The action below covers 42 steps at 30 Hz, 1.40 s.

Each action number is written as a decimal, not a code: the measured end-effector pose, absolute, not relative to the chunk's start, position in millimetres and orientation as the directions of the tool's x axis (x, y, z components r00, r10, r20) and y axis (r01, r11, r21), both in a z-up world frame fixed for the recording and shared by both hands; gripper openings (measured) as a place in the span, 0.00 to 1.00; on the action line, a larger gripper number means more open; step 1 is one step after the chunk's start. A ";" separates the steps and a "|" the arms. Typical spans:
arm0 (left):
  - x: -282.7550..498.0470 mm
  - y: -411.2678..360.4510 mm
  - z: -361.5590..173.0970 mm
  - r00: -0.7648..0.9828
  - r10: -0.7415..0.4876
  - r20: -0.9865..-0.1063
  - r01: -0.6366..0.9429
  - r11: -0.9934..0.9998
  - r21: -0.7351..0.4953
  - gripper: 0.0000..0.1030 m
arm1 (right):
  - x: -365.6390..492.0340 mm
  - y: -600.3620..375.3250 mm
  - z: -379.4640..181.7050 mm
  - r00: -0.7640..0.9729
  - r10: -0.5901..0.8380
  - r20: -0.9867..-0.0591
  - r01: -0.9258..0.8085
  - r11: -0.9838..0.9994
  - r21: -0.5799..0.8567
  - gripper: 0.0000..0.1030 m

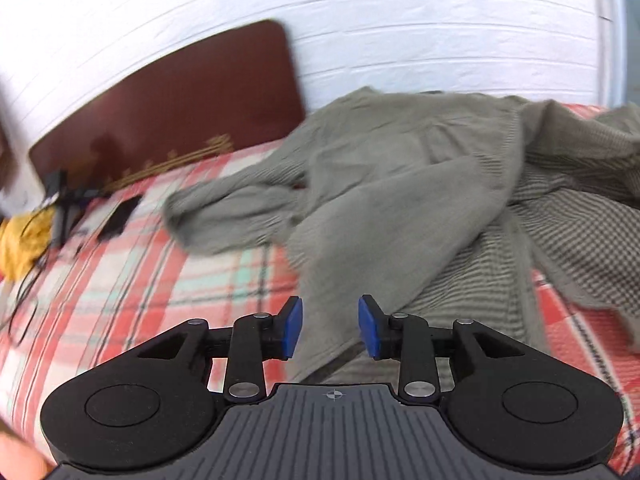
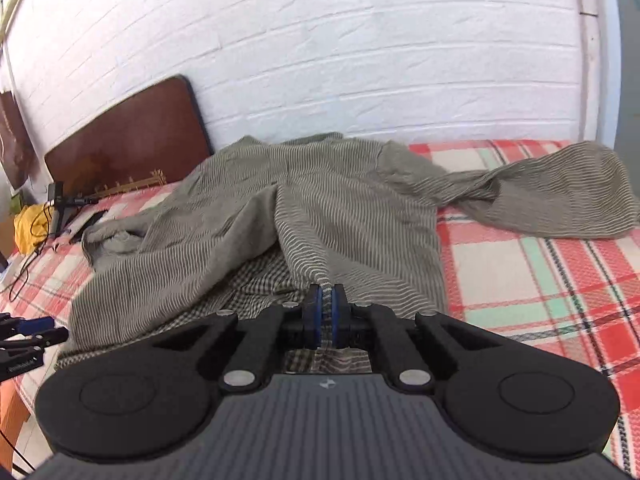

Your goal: Fold clothes

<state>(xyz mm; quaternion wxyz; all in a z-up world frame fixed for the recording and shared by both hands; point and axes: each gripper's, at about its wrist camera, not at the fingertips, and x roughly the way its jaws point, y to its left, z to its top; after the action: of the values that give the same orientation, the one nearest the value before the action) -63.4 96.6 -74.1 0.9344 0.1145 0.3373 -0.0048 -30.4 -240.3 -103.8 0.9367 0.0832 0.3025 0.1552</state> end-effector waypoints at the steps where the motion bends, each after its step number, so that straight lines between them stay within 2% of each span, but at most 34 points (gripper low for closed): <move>1: -60.7 90.4 -75.0 0.770 0.042 -0.636 0.115 0.972 0.203 0.49 | -31.8 -245.0 -102.5 0.786 0.312 -0.534 -0.215 0.947 0.237 0.05; 4: -58.9 71.2 -82.4 0.762 -0.015 -0.648 0.193 0.959 0.205 0.50 | -25.7 -256.1 -114.8 0.782 0.200 -0.590 -0.125 0.978 0.165 0.07; 7: -65.5 58.7 -90.3 0.746 -0.049 -0.664 0.267 0.936 0.231 0.50 | -17.2 -263.6 -144.6 0.693 0.156 -0.704 -0.096 0.988 0.125 0.10; 10: -80.5 58.1 -93.6 0.723 -0.079 -0.686 0.343 0.903 0.258 0.50 | -33.0 -266.4 -144.9 0.698 0.155 -0.699 -0.108 0.988 0.111 0.10; 11: -85.7 59.4 -93.4 0.708 -0.095 -0.700 0.371 0.894 0.253 0.50 | -43.4 -265.2 -136.3 0.724 0.156 -0.672 -0.120 0.988 0.100 0.14; 14: -99.4 64.5 -91.6 0.642 -0.156 -0.751 0.454 0.866 0.209 0.52 | -71.0 -252.0 -107.2 0.774 0.224 -0.592 -0.216 0.973 0.085 0.53; 17: -111.9 60.8 -86.3 0.607 -0.225 -0.763 0.513 0.844 0.159 0.55 | -89.3 -224.7 -89.7 0.752 0.341 -0.564 -0.362 0.929 0.078 0.52; 20: -120.1 48.8 -86.6 0.596 -0.279 -0.753 0.554 0.822 0.134 0.55 | -94.4 -186.6 -101.8 0.625 0.479 -0.617 -0.519 0.845 0.130 0.49; 25: -128.9 35.8 -100.9 0.574 -0.258 -0.777 0.584 0.794 0.168 0.55 | -101.2 -145.0 -131.7 0.555 0.464 -0.690 -0.589 0.805 0.068 0.47; 27: -134.3 34.7 -106.1 0.570 -0.233 -0.788 0.597 0.776 0.202 0.55 | -99.2 -144.6 -135.7 0.533 0.469 -0.704 -0.585 0.805 0.094 0.47; 36: -142.1 22.6 -118.9 0.623 -0.162 -0.765 0.647 0.656 0.388 0.53 | -103.8 -147.4 -141.8 0.509 0.470 -0.721 -0.562 0.816 0.135 0.49; 37: -143.7 20.8 -119.5 0.630 -0.159 -0.760 0.653 0.638 0.407 0.52 | -105.8 -147.8 -141.9 0.508 0.471 -0.721 -0.562 0.816 0.136 0.49; 38: -143.7 19.9 -119.8 0.630 -0.159 -0.760 0.657 0.630 0.413 0.30 | -106.4 -148.3 -141.9 0.508 0.472 -0.721 -0.563 0.815 0.137 0.49; 39: -141.9 20.0 -119.8 0.626 -0.163 -0.762 0.657 0.636 0.404 0.19 | -106.0 -148.4 -142.7 0.507 0.471 -0.722 -0.562 0.816 0.137 0.49; 40: -137.9 20.4 -120.2 0.626 -0.159 -0.763 0.644 0.657 0.392 0.00 | -105.6 -148.5 -143.7 0.507 0.469 -0.723 -0.560 0.817 0.137 0.49; 42: -129.1 24.3 -117.3 0.627 -0.171 -0.760 0.610 0.715 0.342 0.00 | -104.3 -147.2 -145.7 0.507 0.462 -0.728 -0.554 0.822 0.136 0.49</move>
<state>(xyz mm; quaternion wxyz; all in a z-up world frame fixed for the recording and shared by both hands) -129.1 24.3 -117.3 0.8506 0.2999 0.3661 -0.2293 -104.3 -147.2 -145.7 0.8662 -0.0570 0.4007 0.2932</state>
